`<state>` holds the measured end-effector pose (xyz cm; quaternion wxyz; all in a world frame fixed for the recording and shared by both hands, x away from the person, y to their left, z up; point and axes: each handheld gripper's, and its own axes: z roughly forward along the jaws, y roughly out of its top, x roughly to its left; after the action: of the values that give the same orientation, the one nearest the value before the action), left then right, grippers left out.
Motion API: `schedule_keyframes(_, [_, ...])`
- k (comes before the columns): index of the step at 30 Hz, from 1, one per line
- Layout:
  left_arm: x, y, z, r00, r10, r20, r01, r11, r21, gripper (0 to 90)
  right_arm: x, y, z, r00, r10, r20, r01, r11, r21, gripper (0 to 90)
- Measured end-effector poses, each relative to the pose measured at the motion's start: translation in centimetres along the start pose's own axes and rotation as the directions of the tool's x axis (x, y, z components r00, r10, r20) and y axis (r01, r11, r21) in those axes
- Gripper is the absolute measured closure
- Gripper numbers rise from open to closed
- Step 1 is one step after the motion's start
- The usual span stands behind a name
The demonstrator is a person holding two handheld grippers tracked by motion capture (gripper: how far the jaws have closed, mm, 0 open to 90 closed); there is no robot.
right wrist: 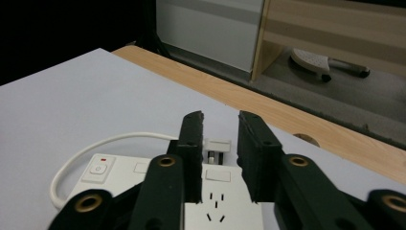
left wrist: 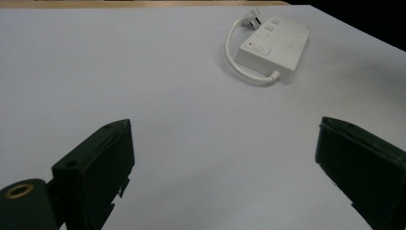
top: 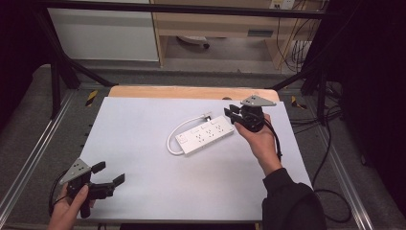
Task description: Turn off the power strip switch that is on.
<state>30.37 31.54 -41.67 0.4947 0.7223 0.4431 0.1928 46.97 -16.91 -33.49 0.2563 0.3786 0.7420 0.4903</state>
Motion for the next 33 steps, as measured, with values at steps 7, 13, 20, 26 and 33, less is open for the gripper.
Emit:
schedule_keyframes(7, [0.0,0.0,0.0,1.0000,0.005,-0.001,-0.005,1.0000,0.001,6.1,0.2,0.1,0.7,0.9997,-0.012,-0.020,0.011,1.000,-0.026,82.9])
schedule_keyframes(13, [-0.1,0.0,0.0,1.0000,0.007,0.002,-0.007,1.0000,0.001,6.1,0.4,0.2,1.4,0.9977,-0.066,-0.015,0.065,0.998,-0.026,88.9])
schedule_keyframes(20, [0.0,0.0,-0.1,1.0000,0.006,0.002,-0.006,1.0000,-0.001,6.1,0.8,0.3,2.3,0.9953,-0.097,-0.012,0.096,0.995,-0.019,90.0])
schedule_keyframes(26, [0.0,0.0,0.0,1.0000,0.006,0.001,-0.006,1.0000,0.000,6.1,0.9,0.4,3.1,0.9953,-0.096,-0.016,0.095,0.995,-0.018,90.0])
schedule_keyframes(33, [0.0,0.0,-0.1,1.0000,0.006,0.002,-0.006,1.0000,0.000,6.1,1.1,0.4,3.9,0.9965,-0.081,-0.021,0.081,0.997,-0.017,90.0])
